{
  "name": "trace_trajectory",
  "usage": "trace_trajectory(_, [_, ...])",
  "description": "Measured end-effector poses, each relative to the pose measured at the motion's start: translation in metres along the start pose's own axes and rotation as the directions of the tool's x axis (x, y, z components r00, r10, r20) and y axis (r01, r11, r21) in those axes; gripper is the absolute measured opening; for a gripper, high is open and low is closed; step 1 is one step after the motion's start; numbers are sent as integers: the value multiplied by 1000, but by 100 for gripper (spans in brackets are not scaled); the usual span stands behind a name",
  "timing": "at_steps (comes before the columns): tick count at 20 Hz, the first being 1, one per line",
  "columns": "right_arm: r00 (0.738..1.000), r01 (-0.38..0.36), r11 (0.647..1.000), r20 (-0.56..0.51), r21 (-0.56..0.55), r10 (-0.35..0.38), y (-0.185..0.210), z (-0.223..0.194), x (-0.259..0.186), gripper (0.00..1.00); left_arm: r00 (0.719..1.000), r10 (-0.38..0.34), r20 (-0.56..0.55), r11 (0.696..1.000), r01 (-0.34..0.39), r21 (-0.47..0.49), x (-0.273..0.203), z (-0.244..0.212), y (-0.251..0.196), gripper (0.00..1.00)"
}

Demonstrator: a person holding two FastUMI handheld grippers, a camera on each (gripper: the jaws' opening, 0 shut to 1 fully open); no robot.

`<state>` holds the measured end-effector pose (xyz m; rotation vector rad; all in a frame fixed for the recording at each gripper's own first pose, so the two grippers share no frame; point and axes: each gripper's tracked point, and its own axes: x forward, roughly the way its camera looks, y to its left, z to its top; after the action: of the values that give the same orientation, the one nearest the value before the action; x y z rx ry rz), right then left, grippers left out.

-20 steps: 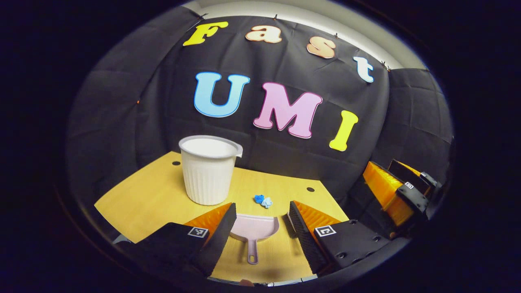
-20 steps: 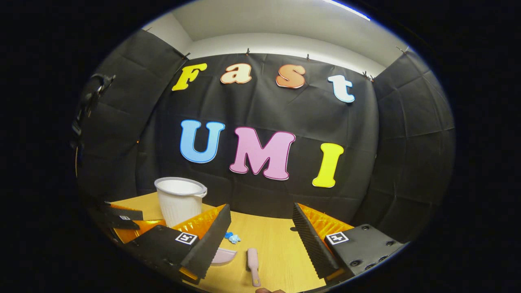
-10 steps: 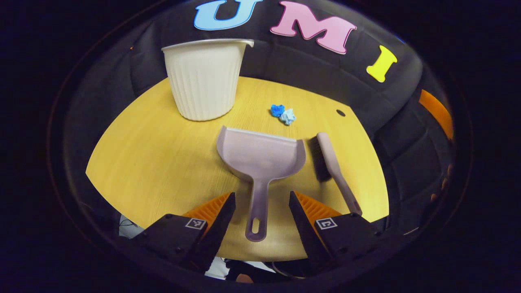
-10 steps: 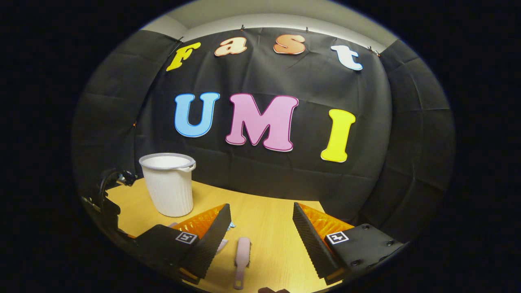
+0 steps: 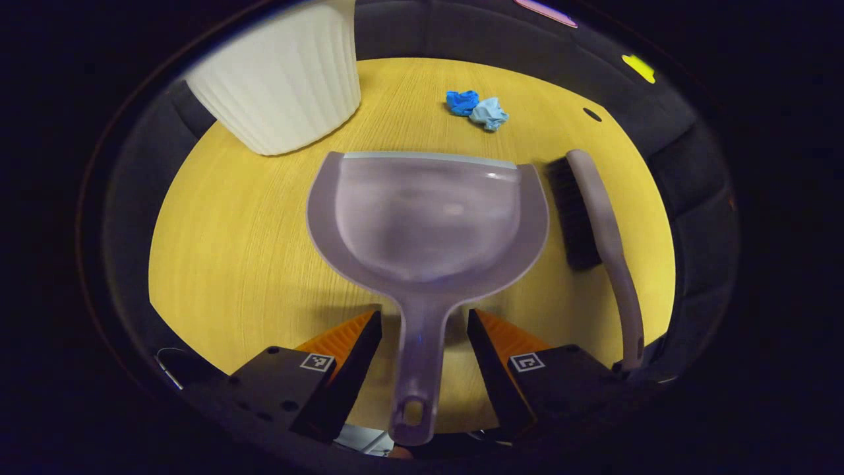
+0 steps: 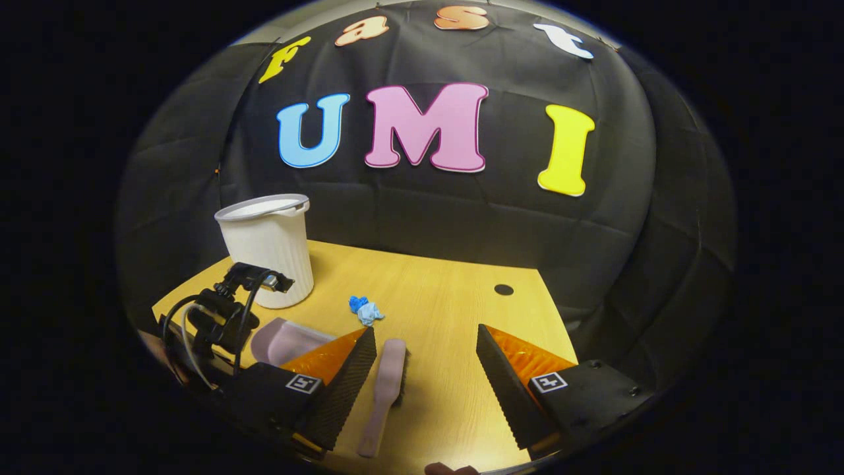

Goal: Pick up the small broom and dustpan from the desktop, sweep the trash into the dustpan with the broom, and then empty the trash into the garbage bin.

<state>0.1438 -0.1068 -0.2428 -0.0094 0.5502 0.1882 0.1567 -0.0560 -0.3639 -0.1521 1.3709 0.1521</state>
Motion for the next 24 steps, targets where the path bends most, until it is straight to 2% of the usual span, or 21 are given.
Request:
trace_trajectory(1, [999,-1,1000,-44,22,2,-2,-8,3,99,1000,4,-26,1000,-4,2,4,0,0,75])
trace_trajectory(3, [990,-20,995,-138,101,33,7,-24,5,99,999,-11,-51,1000,10,-28,8,2,-4,71])
trace_trajectory(6, [961,-26,986,-268,163,69,20,-56,4,99,999,2,-53,1000,-3,-31,9,10,-6,68])
trace_trajectory(7, [944,-34,985,-318,168,87,27,-67,-1,92,998,4,-70,1000,-6,-22,8,10,-6,60])
trace_trajectory(8, [925,-38,986,-367,164,97,33,-80,-6,97,997,5,-77,1000,-6,-21,11,12,-8,59])
trace_trajectory(9, [907,-43,986,-407,161,106,37,-91,-8,88,997,1,-80,1000,-2,-17,10,13,-8,53])
trace_trajectory(10, [895,-43,986,-432,164,111,42,-98,-6,96,997,0,-77,1000,-1,-12,12,16,-8,53])
trace_trajectory(11, [877,-44,984,-465,172,120,46,-107,-5,89,997,-3,-78,1000,2,-9,10,16,-6,46])
trace_trajectory(12, [860,-39,982,-495,183,126,51,-116,-6,97,996,-12,-84,1000,12,-3,9,17,-6,42])
trace_trajectory(13, [838,-29,979,-529,203,134,56,-124,-7,97,996,-25,-84,1000,26,14,11,17,-6,32])
trace_trajectory(15, [788,4,973,-600,229,138,61,-141,-8,97,995,-66,-81,997,68,25,11,16,-5,30])
trace_trajectory(17, [760,41,973,-639,226,117,66,-153,-2,97,990,-120,-70,992,121,18,11,16,-5,29])
trace_trajectory(20, [715,68,986,-696,155,60,64,-165,5,97,982,-181,-49,983,182,6,13,15,-4,29])
trace_trajectory(22, [651,97,984,-758,148,50,65,-180,7,97,976,-217,-21,976,217,-3,13,15,-4,29])
trace_trajectory(24, [608,123,986,-794,110,13,61,-189,11,98,968,-253,1,967,253,-14,14,16,-5,29])
